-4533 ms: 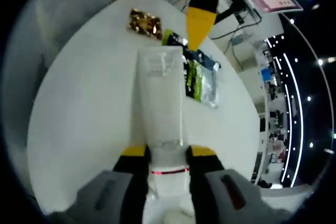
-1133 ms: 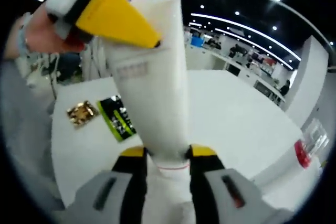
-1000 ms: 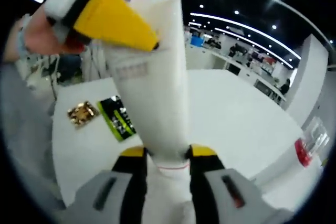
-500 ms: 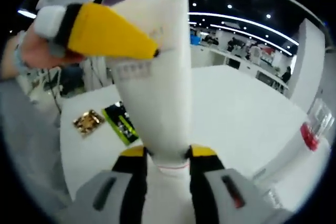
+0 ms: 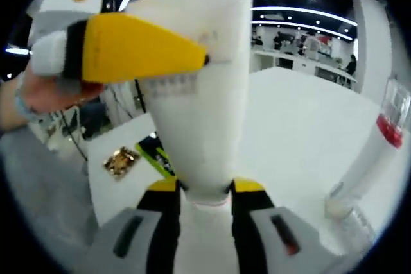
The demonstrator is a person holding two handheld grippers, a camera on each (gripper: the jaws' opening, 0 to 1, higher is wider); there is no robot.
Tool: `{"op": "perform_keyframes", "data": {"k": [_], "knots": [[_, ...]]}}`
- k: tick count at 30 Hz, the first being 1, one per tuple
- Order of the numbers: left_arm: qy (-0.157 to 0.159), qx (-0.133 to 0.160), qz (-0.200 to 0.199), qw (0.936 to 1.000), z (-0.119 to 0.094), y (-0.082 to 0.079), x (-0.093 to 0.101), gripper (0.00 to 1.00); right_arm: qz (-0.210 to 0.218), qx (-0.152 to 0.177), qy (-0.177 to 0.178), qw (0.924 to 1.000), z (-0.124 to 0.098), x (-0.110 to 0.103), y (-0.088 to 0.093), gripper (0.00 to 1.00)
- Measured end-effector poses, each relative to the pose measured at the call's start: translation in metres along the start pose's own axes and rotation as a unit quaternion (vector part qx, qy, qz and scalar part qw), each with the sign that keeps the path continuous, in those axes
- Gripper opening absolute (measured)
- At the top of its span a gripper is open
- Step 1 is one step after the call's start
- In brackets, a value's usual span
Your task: Arrange the skincare products in the storage area until every visible bottle or jar stands upright without overlapping.
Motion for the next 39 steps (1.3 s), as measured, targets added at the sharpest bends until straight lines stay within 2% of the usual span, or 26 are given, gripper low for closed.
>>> {"op": "perform_keyframes", "data": {"k": [4, 14, 20, 21, 22, 24, 25, 27, 28, 30, 32, 33, 34, 39], "knots": [[0.001, 0.002, -0.017, 0.9999, 0.000, 0.000, -0.002, 0.10, -0.005, -0.002, 0.001, 1.0000, 0.000, 0.000, 0.000, 0.28], [0.005, 0.002, -0.021, 0.9998, 0.000, 0.003, -0.002, 0.11, -0.009, 0.000, 0.005, 0.9999, 0.000, -0.001, 0.001, 0.28], [0.005, -0.014, -0.031, 0.9994, 0.004, 0.009, -0.004, 0.13, -0.005, -0.021, 0.007, 0.9997, -0.001, -0.002, -0.002, 0.29], [0.012, -0.028, -0.035, 0.9989, 0.005, 0.013, -0.004, 0.14, -0.013, -0.039, 0.010, 0.9991, -0.004, -0.002, -0.004, 0.29], [0.011, -0.027, -0.035, 0.9990, 0.006, 0.014, -0.004, 0.14, -0.031, -0.042, 0.013, 0.9986, -0.005, -0.002, -0.006, 0.31], [0.011, -0.029, -0.034, 0.9989, 0.006, 0.015, -0.005, 0.15, -0.057, -0.024, 0.015, 0.9980, -0.010, -0.003, -0.013, 0.36], [0.012, -0.034, -0.039, 0.9986, 0.007, 0.017, -0.005, 0.15, -0.056, -0.032, 0.011, 0.9979, -0.013, -0.003, -0.015, 0.38], [0.013, -0.035, -0.044, 0.9983, 0.008, 0.018, -0.005, 0.16, -0.063, -0.083, 0.013, 0.9945, -0.023, -0.002, -0.011, 0.38], [0.013, -0.037, -0.047, 0.9981, 0.008, 0.019, -0.005, 0.16, -0.066, -0.090, 0.016, 0.9936, -0.027, -0.002, -0.011, 0.37], [0.013, -0.041, -0.049, 0.9978, 0.008, 0.021, -0.006, 0.17, -0.063, -0.100, 0.024, 0.9928, -0.038, -0.003, -0.009, 0.37], [0.012, -0.054, -0.049, 0.9973, 0.009, 0.026, -0.006, 0.18, -0.027, -0.118, 0.020, 0.9924, -0.049, -0.007, -0.008, 0.37], [0.011, -0.060, -0.045, 0.9971, 0.010, 0.029, -0.006, 0.18, -0.008, -0.121, 0.020, 0.9924, -0.054, -0.009, -0.009, 0.38], [0.009, -0.064, -0.043, 0.9970, 0.011, 0.031, -0.006, 0.18, -0.006, -0.117, 0.026, 0.9927, -0.061, -0.009, -0.011, 0.38], [0.004, -0.071, -0.047, 0.9964, 0.014, 0.036, -0.004, 0.20, -0.047, -0.085, 0.063, 0.9932, -0.080, -0.016, -0.008, 0.34]]}}
Point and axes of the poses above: the point that each gripper's makers call its tool centre point, and the gripper's own axes: z roughly forward along the fingers, x roughly to its right, y roughly out of its underside, the point moved 8 cm from there along -z, roughly backward along the fingers, and after that the axes turned 1 degree about -y, right-handed, at the moved point
